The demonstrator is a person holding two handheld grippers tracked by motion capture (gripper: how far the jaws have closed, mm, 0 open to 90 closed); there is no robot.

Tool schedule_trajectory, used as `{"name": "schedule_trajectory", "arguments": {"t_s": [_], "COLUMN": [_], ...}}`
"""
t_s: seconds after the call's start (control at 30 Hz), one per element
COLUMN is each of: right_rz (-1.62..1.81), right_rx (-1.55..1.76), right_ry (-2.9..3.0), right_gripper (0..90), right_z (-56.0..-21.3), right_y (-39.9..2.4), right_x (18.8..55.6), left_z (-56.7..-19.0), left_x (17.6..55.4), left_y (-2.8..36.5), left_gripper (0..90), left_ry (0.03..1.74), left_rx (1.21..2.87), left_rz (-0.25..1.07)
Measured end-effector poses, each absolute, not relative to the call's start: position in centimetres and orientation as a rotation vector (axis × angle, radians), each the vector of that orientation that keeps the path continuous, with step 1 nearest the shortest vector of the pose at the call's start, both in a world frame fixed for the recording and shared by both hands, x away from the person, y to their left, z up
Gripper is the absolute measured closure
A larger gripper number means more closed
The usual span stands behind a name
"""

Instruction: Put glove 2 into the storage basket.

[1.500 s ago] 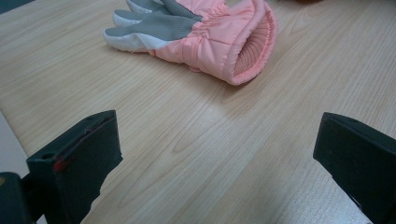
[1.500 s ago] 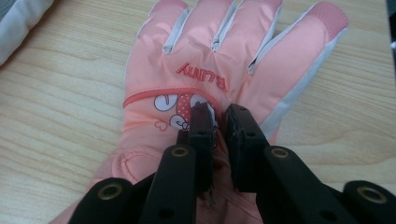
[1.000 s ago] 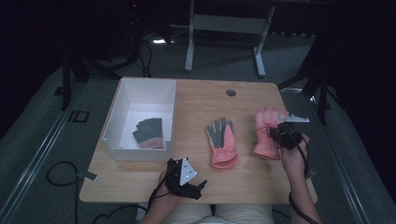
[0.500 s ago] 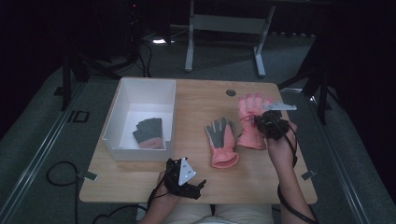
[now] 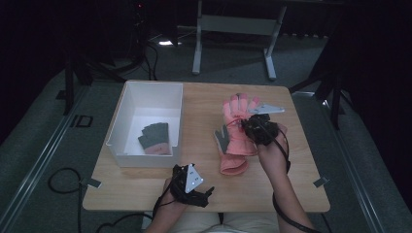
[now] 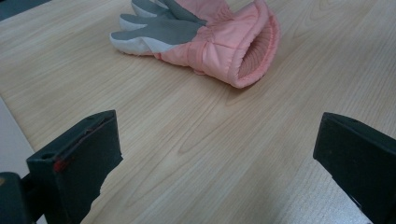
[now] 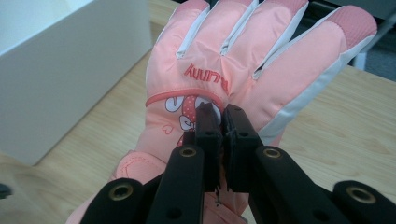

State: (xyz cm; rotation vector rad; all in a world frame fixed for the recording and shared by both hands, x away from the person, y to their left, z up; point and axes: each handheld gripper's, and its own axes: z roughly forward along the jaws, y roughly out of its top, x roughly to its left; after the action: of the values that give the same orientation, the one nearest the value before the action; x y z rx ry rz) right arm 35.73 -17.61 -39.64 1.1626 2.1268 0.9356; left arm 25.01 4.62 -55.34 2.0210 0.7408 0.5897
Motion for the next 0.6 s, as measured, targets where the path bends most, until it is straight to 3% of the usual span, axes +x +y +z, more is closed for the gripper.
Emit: {"name": "schedule_trajectory", "arguments": {"t_s": [0.6], "right_rz": [0.845], "right_rx": [1.194], "right_ry": [2.239], "right_gripper": [85.4], "right_z": [-43.5], "right_y": [-16.3], "right_x": [35.7], "left_z": [-55.4], "left_x": [25.0], "left_y": [4.7], "left_gripper": [0.3], "left_ry": [0.744], "left_rx": [2.017], "left_rz": [0.587]}}
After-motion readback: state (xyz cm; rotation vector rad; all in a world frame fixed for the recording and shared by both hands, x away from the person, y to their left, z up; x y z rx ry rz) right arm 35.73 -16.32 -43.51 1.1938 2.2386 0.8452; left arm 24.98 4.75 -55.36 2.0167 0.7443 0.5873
